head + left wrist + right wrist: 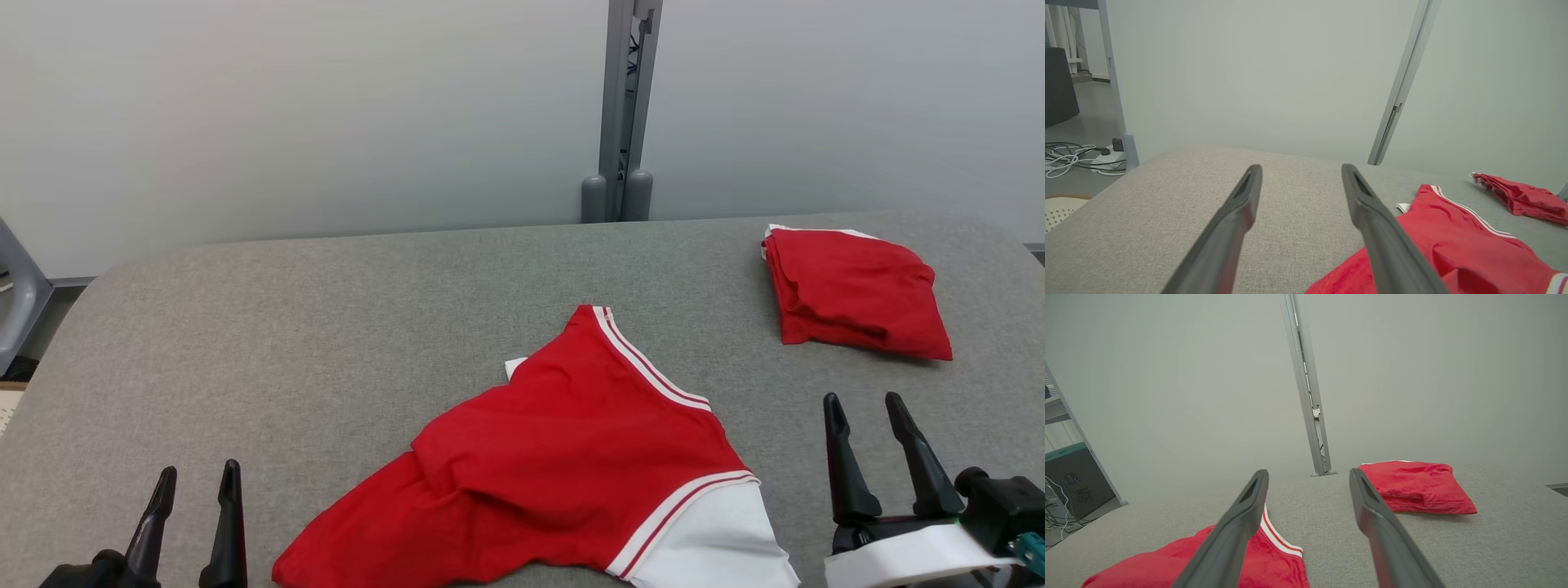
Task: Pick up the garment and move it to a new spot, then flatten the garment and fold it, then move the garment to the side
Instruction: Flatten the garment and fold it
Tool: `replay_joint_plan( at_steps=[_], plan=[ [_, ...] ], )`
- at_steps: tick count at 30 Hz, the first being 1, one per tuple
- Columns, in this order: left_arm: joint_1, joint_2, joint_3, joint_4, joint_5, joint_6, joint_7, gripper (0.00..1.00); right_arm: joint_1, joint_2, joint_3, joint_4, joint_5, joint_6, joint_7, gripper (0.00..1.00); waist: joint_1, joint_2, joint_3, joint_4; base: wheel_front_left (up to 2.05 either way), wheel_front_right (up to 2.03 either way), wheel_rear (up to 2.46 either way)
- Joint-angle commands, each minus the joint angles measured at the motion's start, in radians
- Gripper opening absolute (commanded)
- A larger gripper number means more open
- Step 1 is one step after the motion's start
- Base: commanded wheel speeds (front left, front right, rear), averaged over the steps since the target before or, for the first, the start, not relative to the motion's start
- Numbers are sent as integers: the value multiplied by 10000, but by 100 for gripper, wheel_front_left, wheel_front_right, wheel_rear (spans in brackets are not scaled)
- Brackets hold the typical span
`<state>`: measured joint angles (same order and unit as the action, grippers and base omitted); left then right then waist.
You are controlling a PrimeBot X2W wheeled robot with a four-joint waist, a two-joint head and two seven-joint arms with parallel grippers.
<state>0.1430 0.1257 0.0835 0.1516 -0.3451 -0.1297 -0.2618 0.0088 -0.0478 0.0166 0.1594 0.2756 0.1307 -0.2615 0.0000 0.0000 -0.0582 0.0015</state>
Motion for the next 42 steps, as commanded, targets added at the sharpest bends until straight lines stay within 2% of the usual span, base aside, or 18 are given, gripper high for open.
replay_joint_plan(
  at_steps=[1, 3, 6, 11, 16, 24, 31, 42],
  plan=[
    [-80, 85, -20, 12, -93, -13, -40, 100, -121, -57, 66, 9, 84, 2, -54, 100, 0, 0, -10, -28, 0, 0, 0],
    [37, 177, -144, 212, -190, -14, -40, 100, -98, -55, 165, 129, 188, 2, -54, 100, 0, 0, -33, -64, 0, 0, 0],
    [131, 555, -425, 765, -545, -14, 558, 100, -109, -60, 162, 570, 209, 2, 226, 100, 0, 0, -64, -115, 0, 0, 0],
    [250, 1247, -553, 1177, -1052, -15, 1633, 100, -44, -54, 195, 1113, 129, 2, 1796, 100, 0, 0, -33, -175, 0, 0, 0],
    [355, 1707, -1239, 1193, -1822, -16, 2750, 100, 172, -52, 509, 1574, 537, 2, 3560, 100, 0, 0, 53, -209, 0, 0, 0],
    [318, 2234, -2122, 1095, -2642, -17, 3655, 100, 347, -49, 484, 2260, 807, 2, 5005, 100, 0, 0, 204, -180, 0, 0, 0],
    [-23, 2590, -2806, 1370, -3040, -17, 4260, 100, 147, -59, 658, 2435, 945, 2, 5170, 100, 0, 0, 338, -202, 0, 0, 0],
    [-980, 3053, -3688, 2274, -3402, -17, 4303, 100, -235, -56, 1038, 2688, 974, 2, 5084, 100, 0, 0, 600, -388, 0, 0, 0]
  ],
)
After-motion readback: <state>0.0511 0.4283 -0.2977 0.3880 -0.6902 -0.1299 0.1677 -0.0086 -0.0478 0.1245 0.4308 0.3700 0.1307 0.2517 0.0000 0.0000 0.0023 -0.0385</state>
